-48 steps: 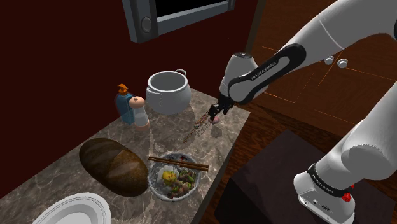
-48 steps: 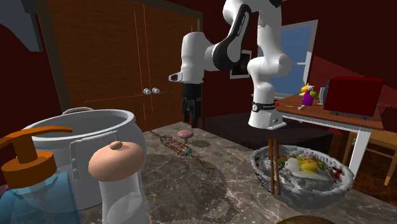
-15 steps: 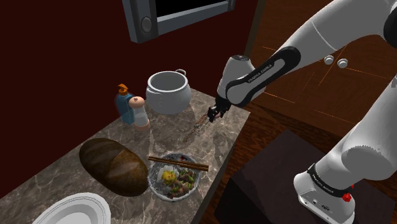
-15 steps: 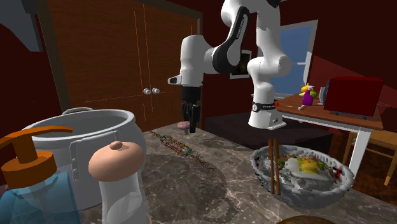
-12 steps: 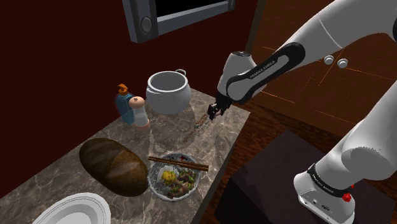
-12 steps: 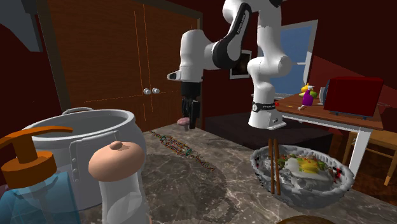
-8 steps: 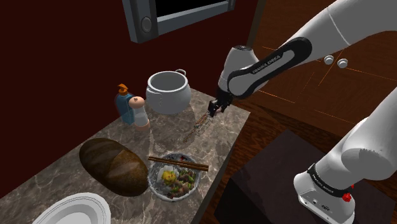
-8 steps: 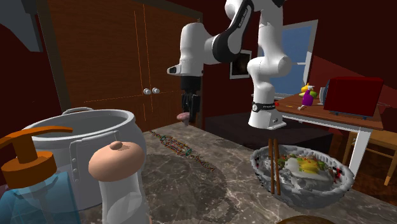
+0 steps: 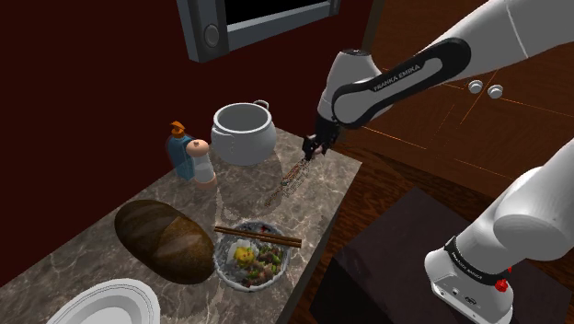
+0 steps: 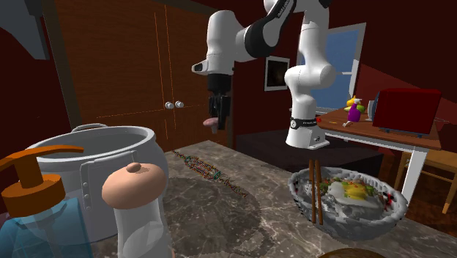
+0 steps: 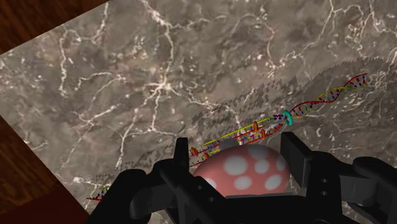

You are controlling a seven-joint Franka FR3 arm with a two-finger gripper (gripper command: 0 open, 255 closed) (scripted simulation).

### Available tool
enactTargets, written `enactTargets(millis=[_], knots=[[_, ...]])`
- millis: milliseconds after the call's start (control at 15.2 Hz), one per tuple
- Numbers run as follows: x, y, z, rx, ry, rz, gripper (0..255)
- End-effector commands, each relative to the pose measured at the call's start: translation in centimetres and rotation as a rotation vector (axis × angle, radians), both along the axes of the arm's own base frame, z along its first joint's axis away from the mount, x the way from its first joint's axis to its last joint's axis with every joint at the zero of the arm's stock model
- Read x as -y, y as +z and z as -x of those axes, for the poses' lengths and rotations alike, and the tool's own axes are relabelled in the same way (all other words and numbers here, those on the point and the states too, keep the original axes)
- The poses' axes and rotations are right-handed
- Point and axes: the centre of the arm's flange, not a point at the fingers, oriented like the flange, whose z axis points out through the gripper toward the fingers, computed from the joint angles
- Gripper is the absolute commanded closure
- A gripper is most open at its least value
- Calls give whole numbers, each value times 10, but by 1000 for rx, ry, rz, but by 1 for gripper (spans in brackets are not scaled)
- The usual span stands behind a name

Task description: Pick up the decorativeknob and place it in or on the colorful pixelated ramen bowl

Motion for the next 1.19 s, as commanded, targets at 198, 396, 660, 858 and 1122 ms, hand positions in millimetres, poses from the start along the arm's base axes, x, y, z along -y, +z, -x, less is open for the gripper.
enactTargets(millis=[198, 396, 660, 858, 1122], knots=[[1, 28, 0, 0, 0, 0, 255], [1, 44, 0, 0, 0, 0, 255], [-11, 57, 6, 0, 0, 0, 255], [-47, 57, 22, 0, 0, 0, 255], [-95, 58, 44, 0, 0, 0, 255]])
